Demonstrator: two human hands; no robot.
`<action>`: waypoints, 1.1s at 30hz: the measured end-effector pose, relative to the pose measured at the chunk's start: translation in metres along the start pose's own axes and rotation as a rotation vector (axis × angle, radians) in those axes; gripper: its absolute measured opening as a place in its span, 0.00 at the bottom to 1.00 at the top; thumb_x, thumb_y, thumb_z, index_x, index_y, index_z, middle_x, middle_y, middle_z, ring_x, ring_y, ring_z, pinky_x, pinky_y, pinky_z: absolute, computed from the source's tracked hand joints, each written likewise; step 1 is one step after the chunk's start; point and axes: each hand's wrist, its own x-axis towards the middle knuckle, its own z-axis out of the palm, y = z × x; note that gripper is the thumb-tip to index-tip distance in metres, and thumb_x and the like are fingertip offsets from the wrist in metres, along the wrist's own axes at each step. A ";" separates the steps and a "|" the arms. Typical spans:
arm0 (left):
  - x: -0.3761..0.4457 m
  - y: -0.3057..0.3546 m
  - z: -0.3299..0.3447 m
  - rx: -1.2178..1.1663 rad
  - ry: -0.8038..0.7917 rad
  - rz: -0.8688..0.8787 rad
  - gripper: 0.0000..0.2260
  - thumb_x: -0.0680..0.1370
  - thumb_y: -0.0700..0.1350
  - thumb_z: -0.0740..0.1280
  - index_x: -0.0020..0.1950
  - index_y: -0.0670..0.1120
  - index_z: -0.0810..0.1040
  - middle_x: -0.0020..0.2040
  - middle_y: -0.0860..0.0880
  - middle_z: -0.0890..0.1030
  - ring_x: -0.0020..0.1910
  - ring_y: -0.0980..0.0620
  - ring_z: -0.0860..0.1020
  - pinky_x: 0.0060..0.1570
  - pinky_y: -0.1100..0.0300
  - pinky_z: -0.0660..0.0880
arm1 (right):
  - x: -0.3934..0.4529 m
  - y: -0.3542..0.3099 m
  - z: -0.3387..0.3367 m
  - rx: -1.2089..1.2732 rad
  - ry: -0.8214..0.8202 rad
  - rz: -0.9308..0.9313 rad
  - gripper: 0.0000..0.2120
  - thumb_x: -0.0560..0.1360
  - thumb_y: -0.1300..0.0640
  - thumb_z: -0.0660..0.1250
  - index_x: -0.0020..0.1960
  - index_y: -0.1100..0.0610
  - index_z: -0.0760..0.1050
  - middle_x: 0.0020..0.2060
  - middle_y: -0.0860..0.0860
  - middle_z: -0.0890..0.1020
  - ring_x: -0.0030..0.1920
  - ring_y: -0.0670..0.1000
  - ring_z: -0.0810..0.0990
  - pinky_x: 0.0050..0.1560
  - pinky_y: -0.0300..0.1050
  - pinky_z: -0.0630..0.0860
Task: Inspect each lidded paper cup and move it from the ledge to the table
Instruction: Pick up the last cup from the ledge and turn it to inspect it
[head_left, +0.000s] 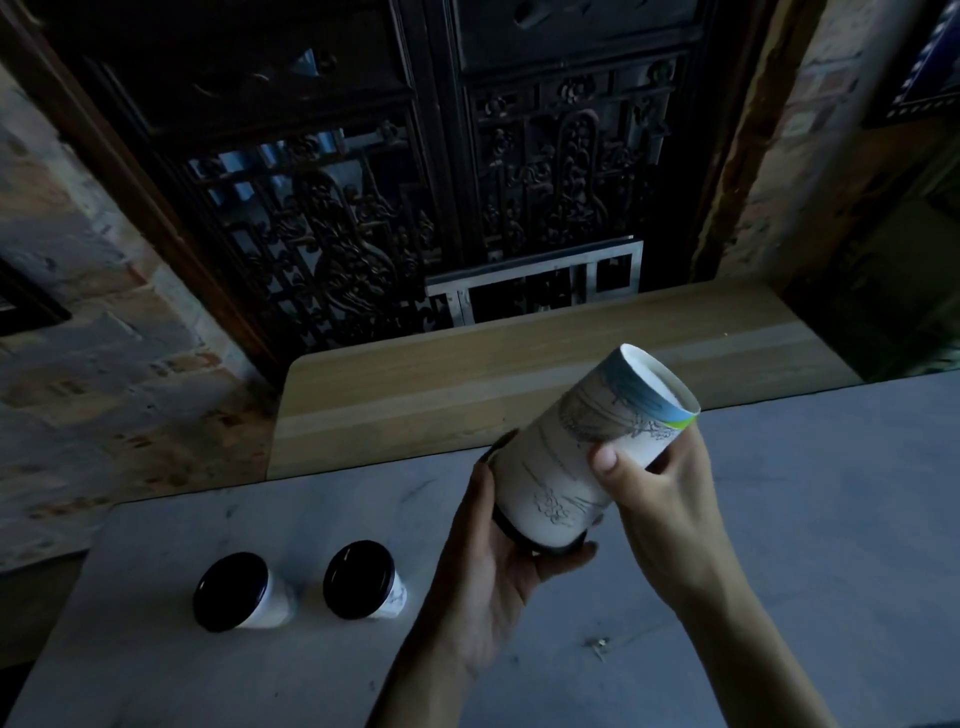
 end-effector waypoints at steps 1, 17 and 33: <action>0.000 -0.001 0.000 -0.017 0.015 0.011 0.42 0.70 0.68 0.75 0.78 0.49 0.70 0.72 0.37 0.78 0.67 0.35 0.79 0.50 0.50 0.84 | -0.001 0.002 0.002 -0.011 0.028 -0.029 0.49 0.65 0.35 0.82 0.70 0.67 0.70 0.55 0.68 0.81 0.57 0.69 0.83 0.53 0.65 0.81; 0.001 0.007 -0.006 0.006 0.023 0.124 0.38 0.69 0.64 0.79 0.75 0.53 0.73 0.71 0.41 0.79 0.66 0.39 0.81 0.52 0.47 0.83 | 0.000 0.009 0.006 0.059 0.012 0.003 0.44 0.69 0.41 0.81 0.74 0.64 0.68 0.62 0.69 0.80 0.63 0.72 0.80 0.62 0.79 0.75; 0.003 0.000 -0.007 0.040 0.063 0.183 0.41 0.66 0.62 0.82 0.74 0.49 0.72 0.71 0.39 0.78 0.65 0.36 0.81 0.48 0.44 0.84 | -0.005 0.004 0.020 0.017 0.088 0.049 0.41 0.66 0.35 0.80 0.64 0.63 0.71 0.55 0.67 0.81 0.58 0.73 0.81 0.58 0.74 0.78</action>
